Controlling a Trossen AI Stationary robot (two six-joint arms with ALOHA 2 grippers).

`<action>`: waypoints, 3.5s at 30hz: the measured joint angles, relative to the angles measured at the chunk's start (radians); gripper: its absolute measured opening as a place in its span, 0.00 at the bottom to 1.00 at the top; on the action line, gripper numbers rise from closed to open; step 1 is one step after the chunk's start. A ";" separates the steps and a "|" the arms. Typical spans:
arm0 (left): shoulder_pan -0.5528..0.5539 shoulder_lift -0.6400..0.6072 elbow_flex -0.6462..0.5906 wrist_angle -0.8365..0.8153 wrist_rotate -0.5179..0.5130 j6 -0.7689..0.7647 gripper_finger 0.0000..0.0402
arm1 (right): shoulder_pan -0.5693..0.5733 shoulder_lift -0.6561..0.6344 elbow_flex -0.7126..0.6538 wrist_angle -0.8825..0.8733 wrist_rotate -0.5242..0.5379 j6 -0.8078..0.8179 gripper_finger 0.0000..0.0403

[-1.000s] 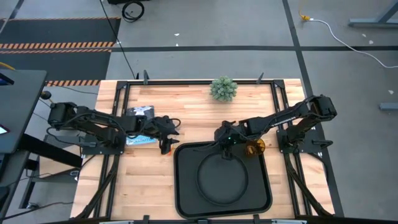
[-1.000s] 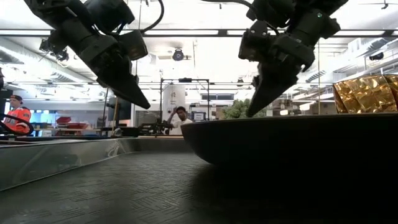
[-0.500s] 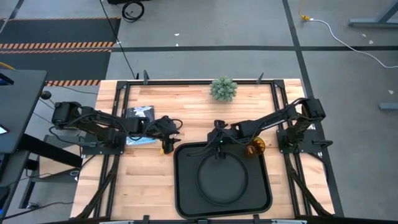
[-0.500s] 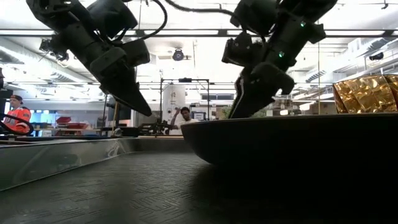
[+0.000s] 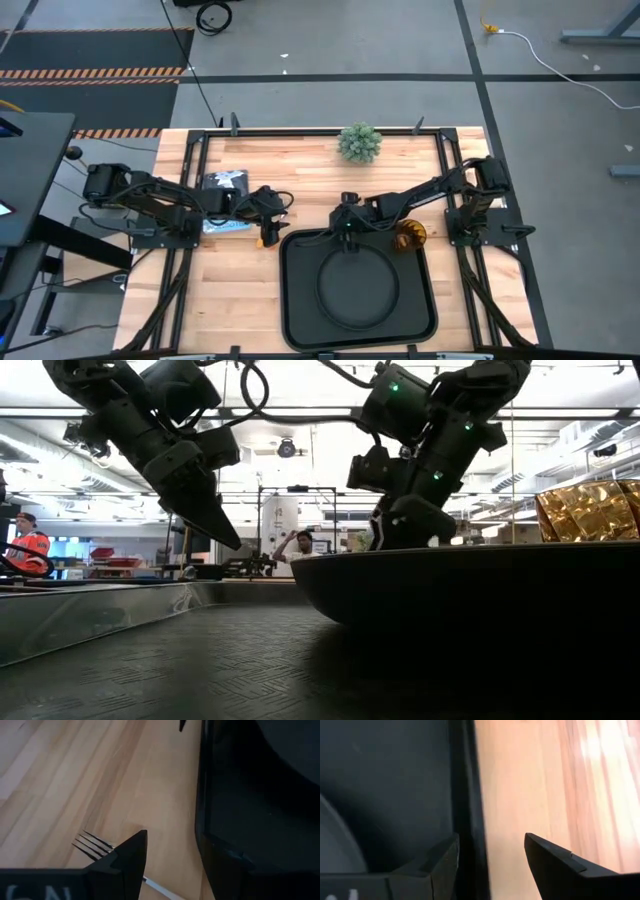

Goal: Pick and place plate/cup/fork/spoon on tray
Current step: Adjust the position of the black tray on the table, then put the orange fork to the left of the black plate on the black tray

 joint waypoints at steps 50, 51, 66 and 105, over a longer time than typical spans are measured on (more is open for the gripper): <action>-0.022 0.356 0.414 -0.634 -0.238 -0.692 0.35 | 0.096 -0.300 -0.069 -0.018 0.315 -0.085 0.56; -0.023 0.368 0.437 -0.679 -0.244 -0.706 0.35 | 0.100 -0.312 -0.083 0.006 0.309 -0.093 0.56; -0.021 0.452 0.508 -0.739 -0.178 -0.743 0.35 | 0.110 -0.375 -0.157 0.104 0.287 -0.103 0.56; 0.007 0.510 0.509 -0.703 -0.095 -0.724 0.07 | 0.132 -0.374 -0.158 0.149 0.247 -0.094 0.56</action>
